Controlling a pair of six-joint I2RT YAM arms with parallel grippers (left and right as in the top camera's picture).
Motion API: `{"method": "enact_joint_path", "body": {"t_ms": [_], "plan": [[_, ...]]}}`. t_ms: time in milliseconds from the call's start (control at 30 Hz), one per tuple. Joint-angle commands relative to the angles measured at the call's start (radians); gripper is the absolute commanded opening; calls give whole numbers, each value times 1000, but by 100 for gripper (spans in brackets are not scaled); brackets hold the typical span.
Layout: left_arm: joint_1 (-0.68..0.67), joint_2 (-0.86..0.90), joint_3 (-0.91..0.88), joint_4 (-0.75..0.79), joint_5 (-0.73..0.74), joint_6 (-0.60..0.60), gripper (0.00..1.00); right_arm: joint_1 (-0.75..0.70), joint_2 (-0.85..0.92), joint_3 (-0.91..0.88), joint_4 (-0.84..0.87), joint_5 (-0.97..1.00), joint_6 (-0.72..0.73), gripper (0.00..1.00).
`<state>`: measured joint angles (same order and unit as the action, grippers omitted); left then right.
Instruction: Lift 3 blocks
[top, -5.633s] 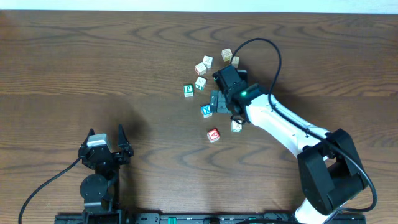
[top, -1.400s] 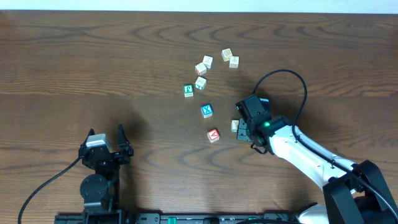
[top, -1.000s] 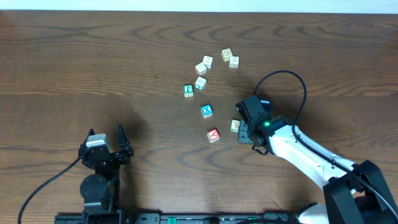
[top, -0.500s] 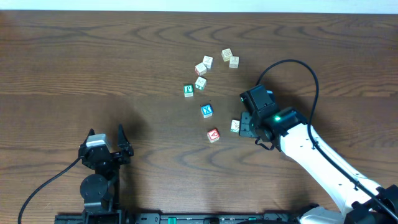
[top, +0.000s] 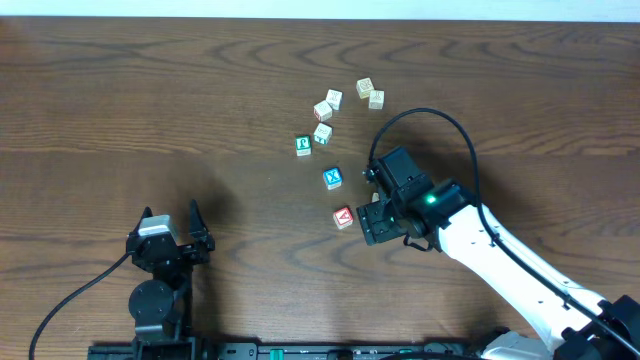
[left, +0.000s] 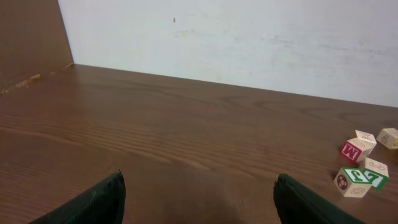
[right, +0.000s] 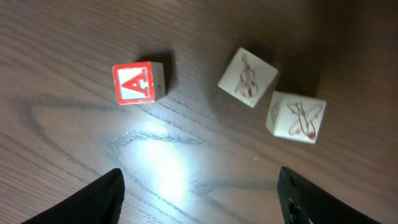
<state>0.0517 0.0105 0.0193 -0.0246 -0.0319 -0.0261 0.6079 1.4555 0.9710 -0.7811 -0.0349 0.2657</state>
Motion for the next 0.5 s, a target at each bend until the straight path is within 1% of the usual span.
{"method": "enact_joint_path", "body": {"t_ms": [0,67,200,367,467], "plan": [[2,-5,-15,-43,-5,-2,77,11,35,12,31,-8,-83,79],[2,-5,-15,-43,-5,-2,77,11,64,12,49,-10,-84,81],[2,-5,-15,-43,-5,-2,77,16,124,12,80,-76,-111,78],[2,-5,-15,-43,-5,-2,77,39,164,13,97,-83,-125,77],[2,-5,-15,-43,-5,-2,77,64,165,12,101,-82,-126,79]]}}
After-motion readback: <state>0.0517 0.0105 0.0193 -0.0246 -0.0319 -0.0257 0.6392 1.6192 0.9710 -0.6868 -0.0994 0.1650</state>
